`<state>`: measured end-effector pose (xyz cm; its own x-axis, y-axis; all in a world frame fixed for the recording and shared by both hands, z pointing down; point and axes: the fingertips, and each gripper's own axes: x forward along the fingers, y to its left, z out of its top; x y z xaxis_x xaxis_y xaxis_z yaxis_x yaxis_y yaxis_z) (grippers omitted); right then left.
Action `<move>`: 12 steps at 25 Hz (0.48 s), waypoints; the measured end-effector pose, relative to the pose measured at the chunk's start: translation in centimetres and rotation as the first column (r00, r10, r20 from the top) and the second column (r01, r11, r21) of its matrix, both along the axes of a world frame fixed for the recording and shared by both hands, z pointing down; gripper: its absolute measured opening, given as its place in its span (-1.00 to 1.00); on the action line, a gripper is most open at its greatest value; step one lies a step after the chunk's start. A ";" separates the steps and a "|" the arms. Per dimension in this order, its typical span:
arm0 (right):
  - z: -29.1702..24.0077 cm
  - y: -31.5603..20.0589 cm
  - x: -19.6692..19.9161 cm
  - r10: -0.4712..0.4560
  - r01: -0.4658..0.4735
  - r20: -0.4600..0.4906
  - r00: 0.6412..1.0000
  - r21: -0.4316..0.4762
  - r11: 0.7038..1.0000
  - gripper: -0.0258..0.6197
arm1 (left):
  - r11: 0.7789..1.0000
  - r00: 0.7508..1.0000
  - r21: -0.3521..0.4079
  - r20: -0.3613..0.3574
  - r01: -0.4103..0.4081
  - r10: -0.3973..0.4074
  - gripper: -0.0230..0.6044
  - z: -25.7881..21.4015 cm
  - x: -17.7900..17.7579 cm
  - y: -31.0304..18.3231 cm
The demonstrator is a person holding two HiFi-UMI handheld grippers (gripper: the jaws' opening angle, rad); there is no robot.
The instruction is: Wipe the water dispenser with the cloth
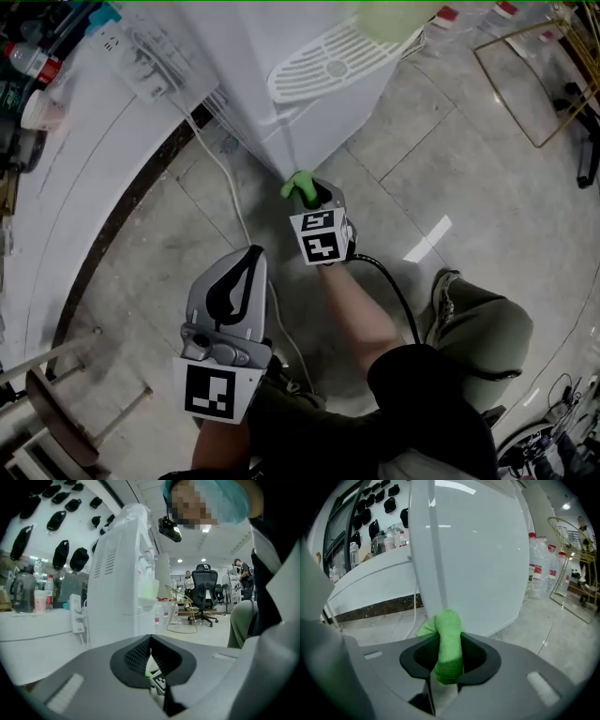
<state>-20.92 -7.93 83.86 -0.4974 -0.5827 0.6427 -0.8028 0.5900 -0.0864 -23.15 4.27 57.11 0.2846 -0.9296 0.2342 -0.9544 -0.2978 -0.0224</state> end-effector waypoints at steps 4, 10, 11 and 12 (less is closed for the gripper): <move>0.3 -1.0 0.9 -0.022 0.022 -0.010 1.000 0.011 1.000 -0.55 | 1.000 1.000 -0.009 0.012 -0.005 0.005 -0.92 0.3 0.9 -0.6; 0.0 -7.8 5.6 0.003 0.003 -0.091 0.996 0.060 0.998 -0.55 | 0.998 0.997 -0.063 0.063 -0.029 0.033 -0.92 1.8 3.1 -1.7; -0.1 -9.0 6.5 0.006 0.001 -0.105 0.994 0.071 0.997 -0.55 | 0.997 0.998 -0.074 0.055 -0.019 0.023 -0.92 2.0 3.2 -2.0; -0.2 -10.2 7.4 0.009 0.001 -0.120 0.993 0.083 0.997 -0.55 | 0.997 0.999 -0.078 0.041 -0.004 0.007 -0.92 2.1 3.3 -2.4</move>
